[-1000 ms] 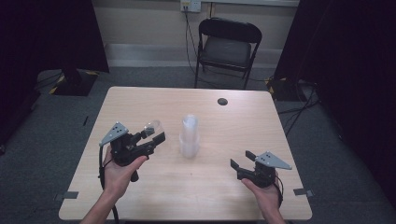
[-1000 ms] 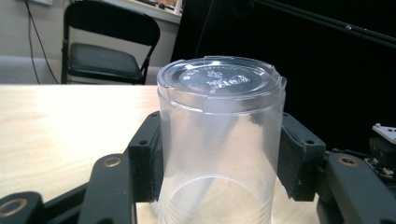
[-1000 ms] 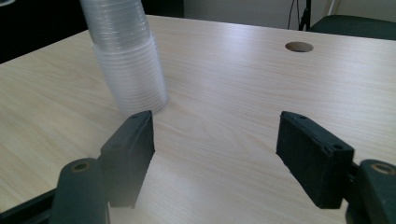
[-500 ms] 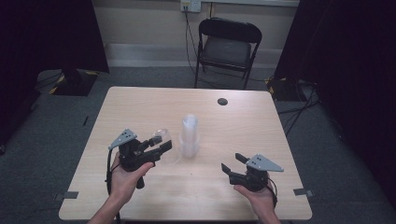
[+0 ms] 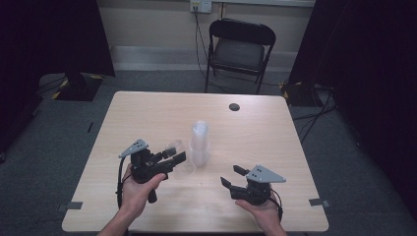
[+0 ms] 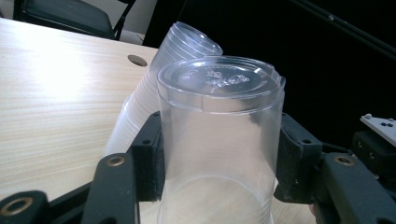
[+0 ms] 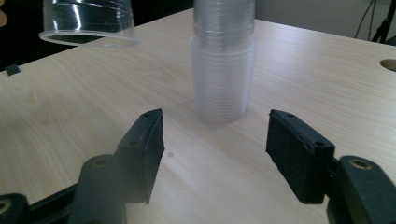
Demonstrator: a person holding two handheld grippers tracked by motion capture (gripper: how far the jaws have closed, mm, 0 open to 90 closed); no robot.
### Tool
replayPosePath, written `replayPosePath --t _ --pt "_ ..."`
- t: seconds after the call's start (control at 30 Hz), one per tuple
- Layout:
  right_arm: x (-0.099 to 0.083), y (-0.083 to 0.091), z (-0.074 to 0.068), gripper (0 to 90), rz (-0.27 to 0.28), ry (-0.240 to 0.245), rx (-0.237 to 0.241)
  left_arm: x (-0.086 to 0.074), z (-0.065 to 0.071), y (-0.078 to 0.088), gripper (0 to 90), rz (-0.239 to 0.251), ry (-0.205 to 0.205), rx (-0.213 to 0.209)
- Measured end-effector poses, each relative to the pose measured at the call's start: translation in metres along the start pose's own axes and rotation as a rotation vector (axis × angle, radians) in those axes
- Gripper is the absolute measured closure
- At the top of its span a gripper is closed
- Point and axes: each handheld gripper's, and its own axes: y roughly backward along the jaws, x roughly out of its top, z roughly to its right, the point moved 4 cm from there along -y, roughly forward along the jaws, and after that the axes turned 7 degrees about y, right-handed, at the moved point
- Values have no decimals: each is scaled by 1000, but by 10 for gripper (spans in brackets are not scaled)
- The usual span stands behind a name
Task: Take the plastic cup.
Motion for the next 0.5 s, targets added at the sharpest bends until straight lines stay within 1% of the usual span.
replayPosePath --t 0.07,0.1,0.13,0.23,0.3,0.33,0.37,0.4,0.47,0.5 --pt "0 0 -2 377 -1 4 3 -1 0 0 447 -5 5 -7" --pt "2 -1 -6 401 2 17 18 -1 1 -1 448 -5 21 -15" --pt "2 -2 -8 405 3 25 22 -2 2 -2 449 -9 33 -22" --pt "6 -2 -14 428 18 42 40 -2 4 -3 450 -11 39 -29" --pt "8 -3 -17 448 22 62 53 -3 5 -4 450 -17 56 -38" --pt "8 -4 -19 450 21 71 54 -3 5 -4 451 -17 56 -38" --pt "9 -5 -21 462 22 79 61 -4 7 -5 451 -19 74 -52" --pt "10 -5 -23 471 25 88 63 -5 8 -5 451 -17 86 -57" --pt "12 -6 -28 483 34 119 63 -5 11 -6 452 -21 105 -79" --pt "13 -7 -30 486 34 127 69 -5 12 -7 452 -23 113 -85"
